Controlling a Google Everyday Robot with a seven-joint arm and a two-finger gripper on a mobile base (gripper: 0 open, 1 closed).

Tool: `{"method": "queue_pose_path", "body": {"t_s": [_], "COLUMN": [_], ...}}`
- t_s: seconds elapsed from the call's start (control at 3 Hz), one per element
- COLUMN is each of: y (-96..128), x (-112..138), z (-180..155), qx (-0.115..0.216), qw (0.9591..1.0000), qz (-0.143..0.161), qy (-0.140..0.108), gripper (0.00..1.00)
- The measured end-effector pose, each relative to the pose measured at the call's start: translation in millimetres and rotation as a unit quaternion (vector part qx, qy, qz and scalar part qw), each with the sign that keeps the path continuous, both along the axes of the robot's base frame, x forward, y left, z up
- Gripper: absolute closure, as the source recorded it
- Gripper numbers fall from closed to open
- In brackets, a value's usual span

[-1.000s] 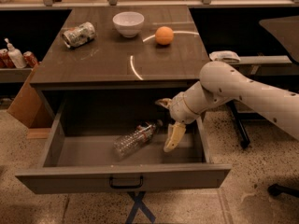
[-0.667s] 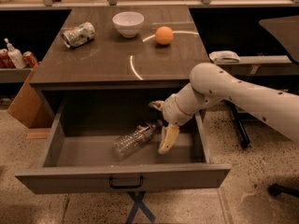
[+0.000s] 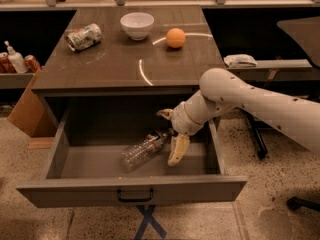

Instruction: Pick water bottle from top drawer and place on counter

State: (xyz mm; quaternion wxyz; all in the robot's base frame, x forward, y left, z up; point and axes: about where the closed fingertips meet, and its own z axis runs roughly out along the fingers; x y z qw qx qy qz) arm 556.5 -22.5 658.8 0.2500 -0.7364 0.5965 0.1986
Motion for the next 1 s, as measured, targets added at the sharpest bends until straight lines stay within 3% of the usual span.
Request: {"method": "queue_pose_path", "body": {"t_s": [0.67,1.0], "y": [46,52], "x": [-12,-14], "z": [-12,-21], "qx": [-0.036,-0.046], "qw": [0.9973,0.9966], "qz": [0.061,0.067], "qy": [-0.017,-0.015], "gripper": [0.00,0.18]}}
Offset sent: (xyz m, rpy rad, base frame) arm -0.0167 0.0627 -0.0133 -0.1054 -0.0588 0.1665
